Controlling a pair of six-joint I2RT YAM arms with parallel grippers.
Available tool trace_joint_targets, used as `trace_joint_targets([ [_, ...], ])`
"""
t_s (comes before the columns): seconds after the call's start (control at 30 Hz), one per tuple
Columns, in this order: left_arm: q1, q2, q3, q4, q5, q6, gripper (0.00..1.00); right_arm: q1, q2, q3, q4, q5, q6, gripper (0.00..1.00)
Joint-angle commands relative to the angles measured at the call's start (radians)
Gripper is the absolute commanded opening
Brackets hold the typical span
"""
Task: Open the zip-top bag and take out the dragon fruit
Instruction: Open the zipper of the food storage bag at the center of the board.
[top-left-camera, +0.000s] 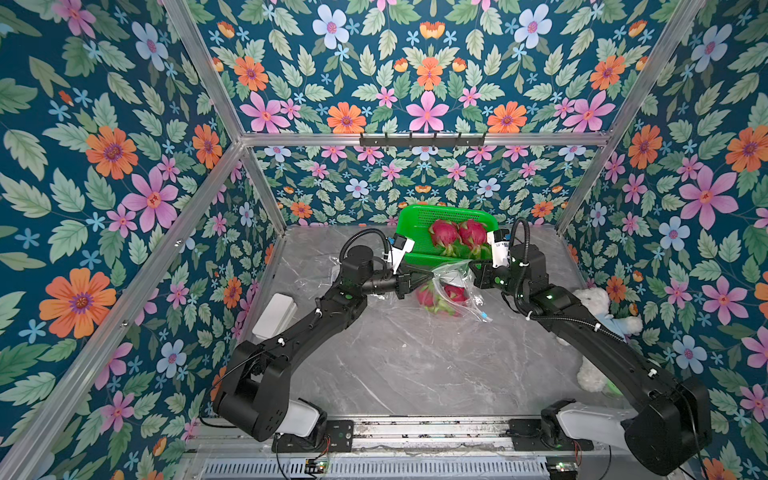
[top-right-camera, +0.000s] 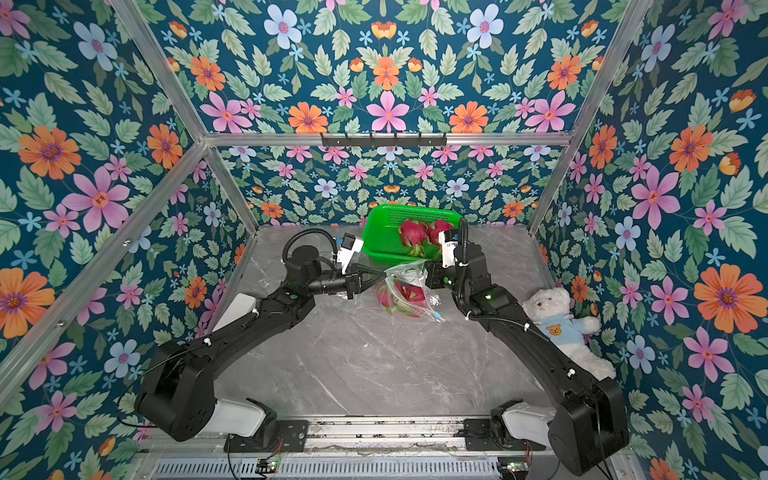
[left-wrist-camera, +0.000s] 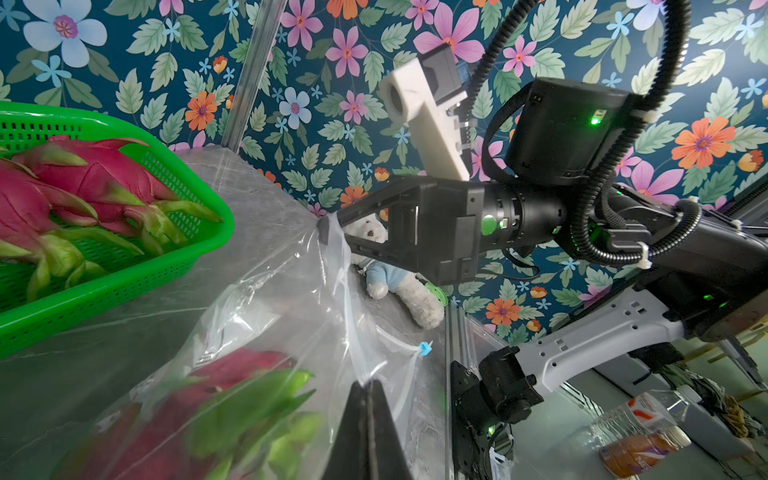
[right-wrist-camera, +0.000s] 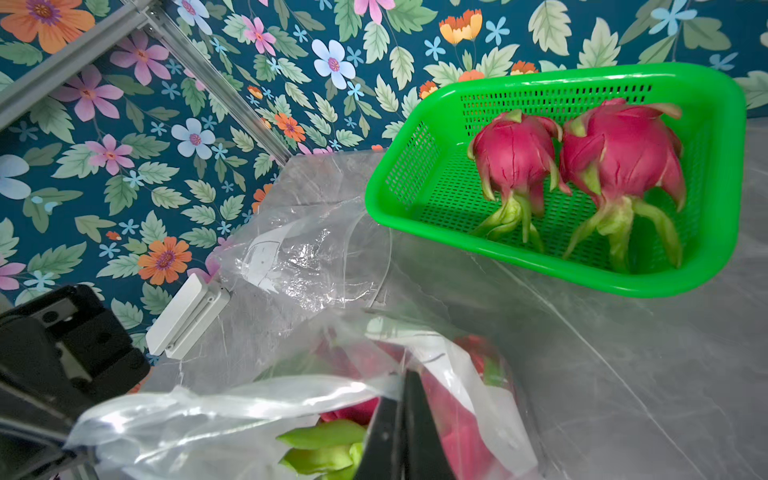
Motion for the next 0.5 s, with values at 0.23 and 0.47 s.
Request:
trace_joint_targets([
  [0.23,0.003,0.026,0.01,0.095,0.019,-0.028,0.0,0.025,-0.078,0.014,0.0,-0.277,-0.047,0.13],
  [0.47,0.005,0.04,0.024,0.09,0.026,-0.021,0.0,0.092,-0.099,0.007,0.004,-0.377,-0.063,0.03],
])
